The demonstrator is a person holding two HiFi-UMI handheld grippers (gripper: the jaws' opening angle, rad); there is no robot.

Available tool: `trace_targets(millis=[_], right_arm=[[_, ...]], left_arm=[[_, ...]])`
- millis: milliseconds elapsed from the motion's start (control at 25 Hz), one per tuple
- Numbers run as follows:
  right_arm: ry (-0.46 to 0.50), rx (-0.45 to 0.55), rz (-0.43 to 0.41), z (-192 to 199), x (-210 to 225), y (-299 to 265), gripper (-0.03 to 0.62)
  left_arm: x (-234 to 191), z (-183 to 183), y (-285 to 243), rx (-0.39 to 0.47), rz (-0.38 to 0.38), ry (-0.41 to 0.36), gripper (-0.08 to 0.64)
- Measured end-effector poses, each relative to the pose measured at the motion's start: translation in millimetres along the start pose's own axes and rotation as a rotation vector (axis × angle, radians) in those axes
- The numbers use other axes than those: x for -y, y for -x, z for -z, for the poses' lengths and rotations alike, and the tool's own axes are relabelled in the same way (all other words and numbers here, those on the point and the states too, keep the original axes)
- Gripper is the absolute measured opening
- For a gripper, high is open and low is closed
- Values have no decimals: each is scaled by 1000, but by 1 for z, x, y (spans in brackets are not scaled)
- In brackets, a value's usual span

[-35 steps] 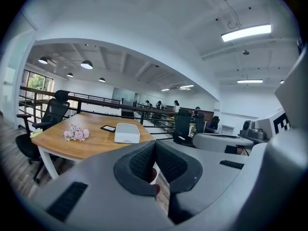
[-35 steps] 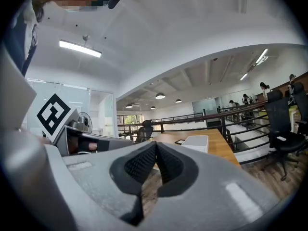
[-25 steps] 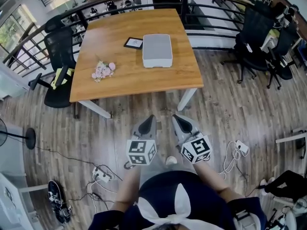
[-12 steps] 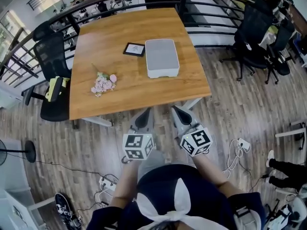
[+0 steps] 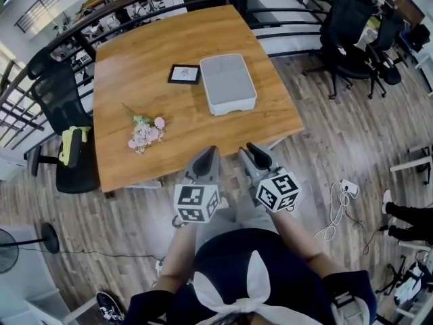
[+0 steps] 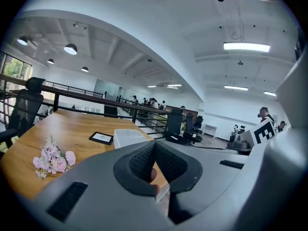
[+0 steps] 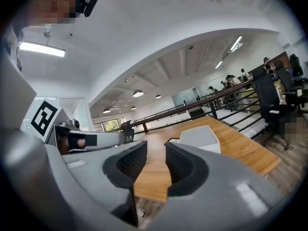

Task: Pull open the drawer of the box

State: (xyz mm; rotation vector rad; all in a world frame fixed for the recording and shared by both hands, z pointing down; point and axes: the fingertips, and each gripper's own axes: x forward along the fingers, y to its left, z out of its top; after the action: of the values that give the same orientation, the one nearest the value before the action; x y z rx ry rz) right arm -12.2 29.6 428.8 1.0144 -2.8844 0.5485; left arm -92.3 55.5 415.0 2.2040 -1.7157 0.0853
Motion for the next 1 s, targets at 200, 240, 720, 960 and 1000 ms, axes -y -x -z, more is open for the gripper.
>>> trace_targets(millis=[200,240,720,960,1000], right_arm=[[-119,-11,20,9,19,-14,190],[-136,-8,30,11,24,-17,193],[-304,-16,64,28,82,-71,204],[-481,-19,69,42,113,-107,241],[-504,-23,64,45,116,-112,242]], left_arm=[[-5,4,-15,-16,37,-16,11],[-7,7,-18,-25,41,-20,11],[-52,32,-75,-150,31,10,11],[-78,37,-100,-200,24,26,11],[-82,38,-103,-209,24,25,11]])
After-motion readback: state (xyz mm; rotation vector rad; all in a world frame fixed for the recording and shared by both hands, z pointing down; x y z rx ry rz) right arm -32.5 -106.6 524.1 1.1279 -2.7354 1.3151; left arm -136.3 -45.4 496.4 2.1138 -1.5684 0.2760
